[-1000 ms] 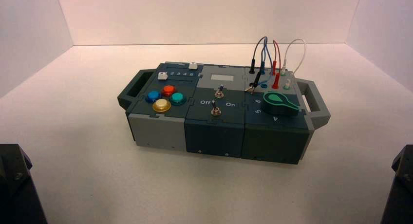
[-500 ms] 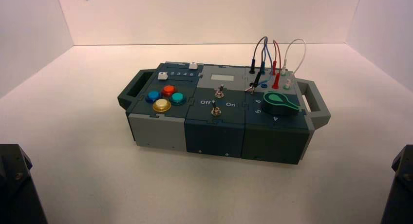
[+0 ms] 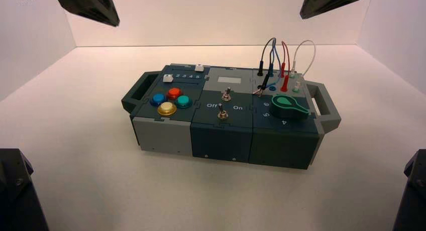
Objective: Move the bottom slider to position 2.
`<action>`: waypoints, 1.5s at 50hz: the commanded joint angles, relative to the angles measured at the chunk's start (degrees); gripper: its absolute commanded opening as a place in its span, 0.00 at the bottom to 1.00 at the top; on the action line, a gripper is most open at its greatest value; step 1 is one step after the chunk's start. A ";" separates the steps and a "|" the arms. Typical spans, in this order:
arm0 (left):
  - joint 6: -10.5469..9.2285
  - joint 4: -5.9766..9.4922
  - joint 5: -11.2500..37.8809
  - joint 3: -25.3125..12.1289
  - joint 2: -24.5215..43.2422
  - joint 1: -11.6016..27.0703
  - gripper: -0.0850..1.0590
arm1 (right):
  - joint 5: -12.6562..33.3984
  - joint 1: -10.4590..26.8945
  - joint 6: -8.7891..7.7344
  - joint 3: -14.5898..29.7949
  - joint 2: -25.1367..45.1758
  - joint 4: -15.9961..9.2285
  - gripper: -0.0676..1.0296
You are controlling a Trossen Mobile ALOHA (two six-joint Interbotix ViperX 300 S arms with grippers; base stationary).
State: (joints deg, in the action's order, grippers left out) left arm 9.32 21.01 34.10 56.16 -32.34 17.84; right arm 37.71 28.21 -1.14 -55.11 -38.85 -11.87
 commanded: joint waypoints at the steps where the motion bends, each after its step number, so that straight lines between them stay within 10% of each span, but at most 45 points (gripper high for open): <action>1: -0.09 0.62 -1.23 -1.67 1.93 1.05 0.04 | -0.26 1.58 -0.09 2.11 -0.18 -0.97 0.04; 75: 0.35 0.70 -10.37 -8.09 26.72 5.98 0.05 | -5.80 7.65 0.09 3.34 9.05 -3.25 0.04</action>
State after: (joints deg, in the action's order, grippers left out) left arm 9.40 21.62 24.26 49.66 -5.98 23.29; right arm 32.43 35.51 -1.05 -53.70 -29.71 -14.94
